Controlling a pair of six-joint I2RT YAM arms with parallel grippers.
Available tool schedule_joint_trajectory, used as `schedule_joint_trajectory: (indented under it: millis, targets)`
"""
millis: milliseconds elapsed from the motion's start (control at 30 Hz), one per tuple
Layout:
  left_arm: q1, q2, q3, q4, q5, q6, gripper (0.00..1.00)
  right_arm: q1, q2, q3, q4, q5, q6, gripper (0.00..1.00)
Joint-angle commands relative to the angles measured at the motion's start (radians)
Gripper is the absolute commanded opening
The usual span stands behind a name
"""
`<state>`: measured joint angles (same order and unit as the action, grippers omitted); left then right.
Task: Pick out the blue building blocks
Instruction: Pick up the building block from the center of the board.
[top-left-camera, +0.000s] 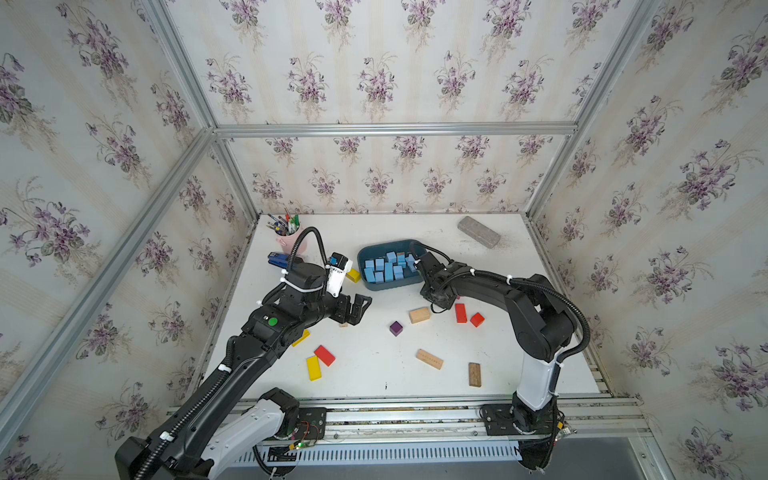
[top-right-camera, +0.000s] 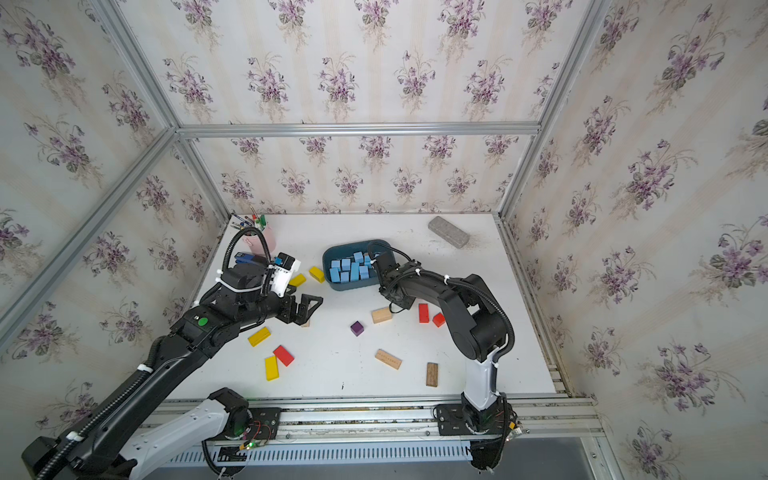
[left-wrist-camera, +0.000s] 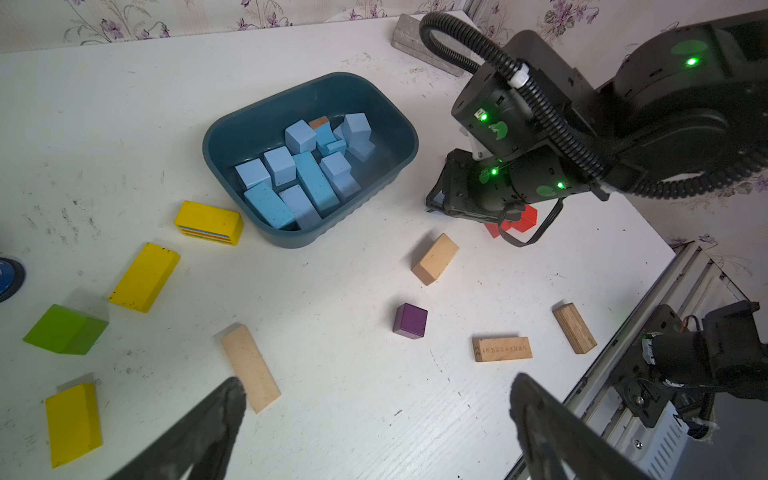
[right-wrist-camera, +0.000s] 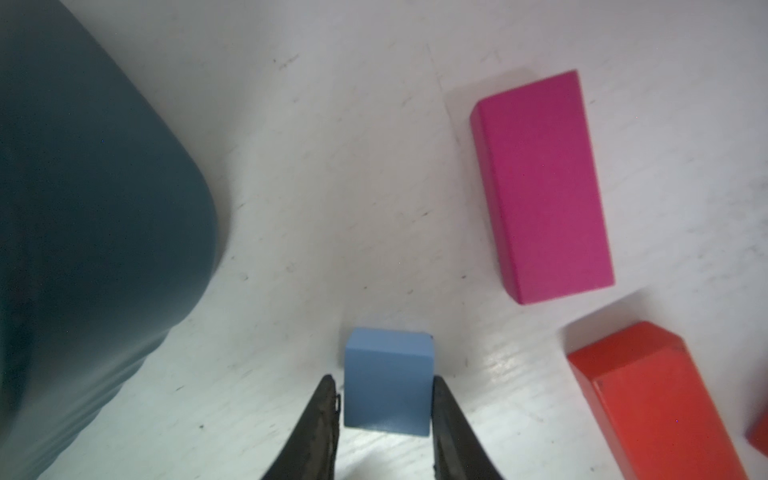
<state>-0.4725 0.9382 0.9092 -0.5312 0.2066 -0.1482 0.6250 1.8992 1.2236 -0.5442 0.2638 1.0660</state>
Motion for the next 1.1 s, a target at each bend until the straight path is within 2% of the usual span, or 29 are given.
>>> schedule_joint_trajectory:
  millis: [0,367,833,1067]
  targets:
    - [0.0,0.002,-0.001,0.014,-0.003,0.016,0.99,0.001,-0.001,0.011,-0.01,0.004,-0.01,0.34]
    - [0.0,0.005,-0.001,0.014,-0.004,0.017,0.99,0.0,0.051,0.028,-0.021,-0.001,-0.018,0.36]
    - [0.0,0.002,-0.003,0.014,-0.012,0.018,0.99,0.001,0.01,0.058,-0.05,0.025,-0.035,0.22]
    - [0.0,-0.004,-0.003,0.015,-0.02,0.017,0.99,0.004,-0.02,0.165,-0.093,0.046,-0.118,0.18]
